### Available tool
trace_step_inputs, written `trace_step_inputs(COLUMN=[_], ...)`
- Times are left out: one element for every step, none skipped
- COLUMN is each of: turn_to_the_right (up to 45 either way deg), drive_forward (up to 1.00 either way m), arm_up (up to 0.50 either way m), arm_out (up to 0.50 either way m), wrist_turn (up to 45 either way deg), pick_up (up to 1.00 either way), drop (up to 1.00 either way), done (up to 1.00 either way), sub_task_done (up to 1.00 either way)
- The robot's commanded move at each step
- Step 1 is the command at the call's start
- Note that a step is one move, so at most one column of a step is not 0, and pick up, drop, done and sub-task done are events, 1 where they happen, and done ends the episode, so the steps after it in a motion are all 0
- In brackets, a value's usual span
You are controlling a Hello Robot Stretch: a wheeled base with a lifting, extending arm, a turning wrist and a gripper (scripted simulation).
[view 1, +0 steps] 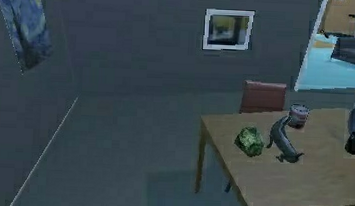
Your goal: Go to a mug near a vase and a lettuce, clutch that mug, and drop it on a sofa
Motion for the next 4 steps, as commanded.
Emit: trace_step_inputs(turn_to_the_right=[45.0, 45.0, 0.0, -6.0], drive_forward=[0.0, 0.0, 0.75, 0.0], arm_up=[0.0, 0.0, 0.0, 0.0], arm_out=[0.0, 0.0, 0.0, 0.0], wrist_turn=[0.0, 0.0, 0.0, 0.0], pick_up=[0.0, 0.0, 0.0, 0.0], drop=[0.0, 0.0, 0.0, 0.0], done=[0.0, 0.0, 0.0, 0.0], sub_task_done=[0.0, 0.0, 0.0, 0.0])
